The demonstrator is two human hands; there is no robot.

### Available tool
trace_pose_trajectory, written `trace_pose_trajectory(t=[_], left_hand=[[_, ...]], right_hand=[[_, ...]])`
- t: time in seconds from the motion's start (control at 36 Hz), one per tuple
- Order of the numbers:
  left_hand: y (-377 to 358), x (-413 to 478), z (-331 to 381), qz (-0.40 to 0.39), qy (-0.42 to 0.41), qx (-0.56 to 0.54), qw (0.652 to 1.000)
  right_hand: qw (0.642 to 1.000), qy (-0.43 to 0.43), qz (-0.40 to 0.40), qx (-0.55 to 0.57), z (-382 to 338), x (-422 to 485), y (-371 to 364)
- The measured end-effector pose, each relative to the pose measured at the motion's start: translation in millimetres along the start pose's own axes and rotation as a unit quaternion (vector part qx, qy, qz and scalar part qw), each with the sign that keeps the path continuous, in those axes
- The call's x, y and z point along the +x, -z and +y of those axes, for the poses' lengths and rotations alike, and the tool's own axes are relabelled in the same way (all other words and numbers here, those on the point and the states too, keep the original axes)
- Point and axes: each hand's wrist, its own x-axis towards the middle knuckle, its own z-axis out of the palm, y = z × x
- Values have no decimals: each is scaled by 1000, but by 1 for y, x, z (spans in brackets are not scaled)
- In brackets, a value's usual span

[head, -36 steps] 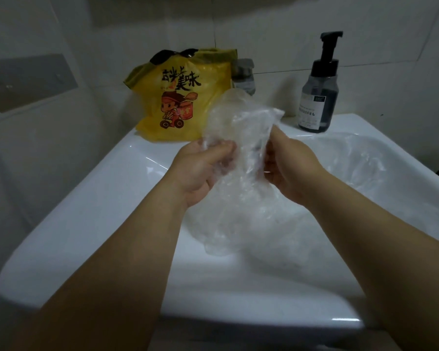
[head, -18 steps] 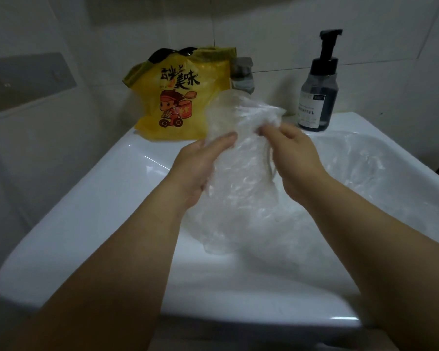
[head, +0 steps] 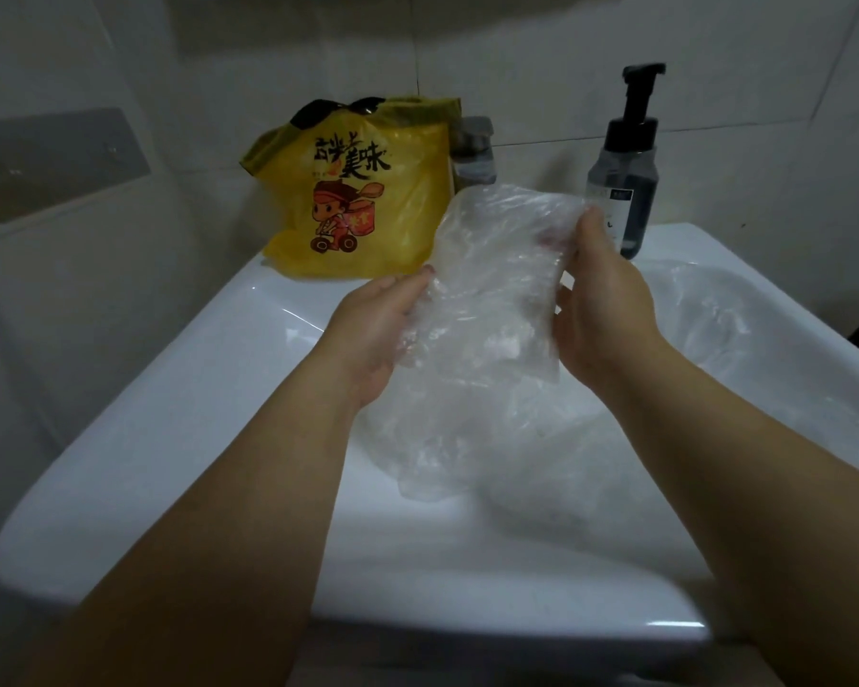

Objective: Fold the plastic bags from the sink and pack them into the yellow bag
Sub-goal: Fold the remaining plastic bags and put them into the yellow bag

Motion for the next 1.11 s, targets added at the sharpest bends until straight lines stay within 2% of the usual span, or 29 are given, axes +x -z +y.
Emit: trace_pose_trajectory(t=[0.08, 0.17, 0.25, 0.31, 0.39, 0.44, 0.5, 0.58, 0.67, 0.81, 0.86, 0.94, 1.03, 1.11], left_hand=[[-2, -1, 1, -11, 1, -40, 999], [-6, -3, -1, -20, -8, -36, 999], [-2, 2, 1, 48, -5, -59, 997], [5, 3, 5, 99, 5, -108, 989], [13, 6, 9, 131, 16, -154, 979], [14, 3, 10, 118, 14, -127, 985], [11, 0, 10, 104, 6, -48, 993], [9, -1, 3, 150, -76, 118, 979], [10, -1, 2, 144, -137, 144, 969], [9, -2, -1, 55, -72, 183, 979], [9, -4, 2, 44, -57, 149, 986], [10, -9, 14, 35, -31, -28, 999], [13, -14, 23, -2, -7, -220, 975], [24, -12, 21, -22, 11, -279, 960]], right_hand=[[998, -19, -43, -43, 2, 2, 0], [991, -5, -81, -108, 7, 1, 0], [983, 4, -76, -170, 10, 3, 2], [982, 0, -86, -166, 10, 5, 3], [981, -1, -85, -172, 11, 5, 3], [982, -5, -87, -170, 11, 6, 3], [982, -7, -84, -167, 10, 7, 3], [978, 4, -83, -194, 9, 9, 6], [956, 23, -119, -266, 10, 6, 7], [945, 21, -152, -289, 7, 0, 6], [942, 19, -158, -296, 6, 0, 6], [939, 15, -158, -304, 6, 1, 7], [944, 8, -161, -288, 2, 1, 7], [950, -2, -166, -265, 0, -1, 8]])
